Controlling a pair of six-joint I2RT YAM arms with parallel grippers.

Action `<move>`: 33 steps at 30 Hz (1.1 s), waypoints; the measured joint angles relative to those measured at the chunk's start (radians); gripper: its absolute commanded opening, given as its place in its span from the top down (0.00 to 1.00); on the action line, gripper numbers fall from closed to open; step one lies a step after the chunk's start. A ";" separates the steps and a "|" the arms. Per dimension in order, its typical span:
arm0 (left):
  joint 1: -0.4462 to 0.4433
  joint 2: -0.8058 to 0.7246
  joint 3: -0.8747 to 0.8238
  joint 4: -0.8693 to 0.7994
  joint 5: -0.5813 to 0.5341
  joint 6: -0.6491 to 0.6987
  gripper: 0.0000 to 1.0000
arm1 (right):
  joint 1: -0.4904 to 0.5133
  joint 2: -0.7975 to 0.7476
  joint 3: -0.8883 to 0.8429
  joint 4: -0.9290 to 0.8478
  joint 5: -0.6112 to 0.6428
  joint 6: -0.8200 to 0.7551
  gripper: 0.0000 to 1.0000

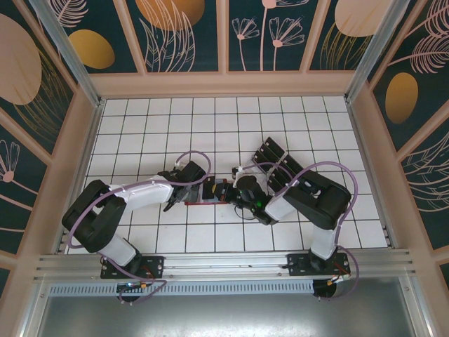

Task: Put the credit cards into the card holder

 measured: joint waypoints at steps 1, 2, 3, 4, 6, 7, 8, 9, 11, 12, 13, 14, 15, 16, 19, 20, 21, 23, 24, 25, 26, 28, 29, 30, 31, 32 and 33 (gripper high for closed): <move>0.000 0.000 0.000 0.000 0.000 0.000 0.01 | 0.001 0.004 0.002 0.001 0.000 0.003 1.00; 0.000 0.000 0.000 0.000 0.000 0.000 0.01 | 0.002 0.008 0.005 0.003 0.000 0.005 1.00; 0.000 0.000 0.000 0.000 0.000 0.000 0.02 | 0.003 0.011 0.006 0.004 0.000 0.007 1.00; 0.000 0.000 0.000 0.000 0.000 0.000 0.02 | 0.004 0.012 0.007 0.004 0.000 0.008 1.00; 0.000 0.000 0.000 0.000 0.000 0.000 0.02 | 0.006 0.012 0.008 0.005 0.000 0.010 1.00; 0.000 0.000 0.000 0.000 0.000 0.000 0.02 | 0.006 0.012 0.009 0.006 -0.001 0.011 1.00; 0.000 0.000 0.000 0.000 0.000 0.000 0.01 | 0.006 0.012 0.009 0.006 -0.001 0.011 1.00; 0.000 0.000 0.000 0.000 0.000 0.000 0.02 | 0.006 0.013 0.009 0.006 -0.001 0.011 1.00; 0.000 0.000 0.000 0.000 0.000 0.000 0.02 | 0.006 0.013 0.009 0.006 0.000 0.013 1.00; 0.000 0.000 0.000 0.000 0.000 0.000 0.01 | 0.006 0.013 0.009 0.006 0.000 0.014 1.00; 0.000 0.000 0.000 0.000 0.000 0.000 0.01 | 0.007 0.013 0.009 0.006 0.000 0.015 1.00; 0.000 0.000 0.000 0.000 0.000 0.000 0.01 | 0.007 0.013 0.009 0.006 0.001 0.018 1.00; 0.000 0.000 0.000 0.000 0.000 0.000 0.01 | 0.008 0.013 0.009 0.007 0.001 0.021 1.00; 0.000 0.000 0.000 0.000 0.000 0.000 0.02 | 0.008 0.013 0.009 0.007 0.001 0.023 1.00; 0.000 0.000 0.000 0.000 0.000 0.000 0.02 | 0.010 0.013 0.008 0.007 0.004 0.037 1.00; 0.000 0.000 0.000 0.000 0.000 0.000 0.01 | 0.010 0.013 0.008 0.006 0.004 0.040 1.00; 0.000 0.000 0.000 0.000 0.000 0.000 0.01 | 0.010 0.013 0.008 0.006 0.004 0.041 1.00; 0.000 0.000 0.000 0.000 0.000 0.000 0.01 | 0.010 0.013 0.008 0.007 0.004 0.044 1.00; 0.000 0.000 0.000 0.000 0.000 0.000 0.01 | 0.010 0.013 0.008 0.006 0.004 0.044 1.00; 0.000 0.000 0.000 0.000 0.000 0.000 0.01 | 0.010 0.013 0.008 0.007 0.004 0.045 1.00; 0.000 0.000 0.000 0.000 0.000 0.000 0.02 | 0.010 0.013 0.008 0.007 0.004 0.045 1.00; 0.000 0.000 0.000 0.000 0.000 0.000 0.02 | 0.011 0.013 0.005 0.007 0.006 0.059 1.00; 0.000 0.000 0.000 0.000 0.000 0.000 0.02 | 0.012 0.013 0.001 0.006 0.008 0.068 1.00; 0.000 0.000 0.000 0.000 0.000 0.000 0.02 | 0.013 0.013 -0.004 0.005 0.008 0.074 1.00; 0.000 0.000 0.000 0.000 0.000 0.000 0.02 | 0.014 0.013 -0.008 0.003 0.009 0.084 1.00; 0.000 0.000 0.000 0.000 0.000 0.000 0.02 | 0.015 0.013 -0.010 0.000 0.010 0.090 1.00; 0.000 0.000 0.000 0.000 0.000 0.000 0.02 | 0.017 0.013 -0.010 -0.002 0.014 0.093 1.00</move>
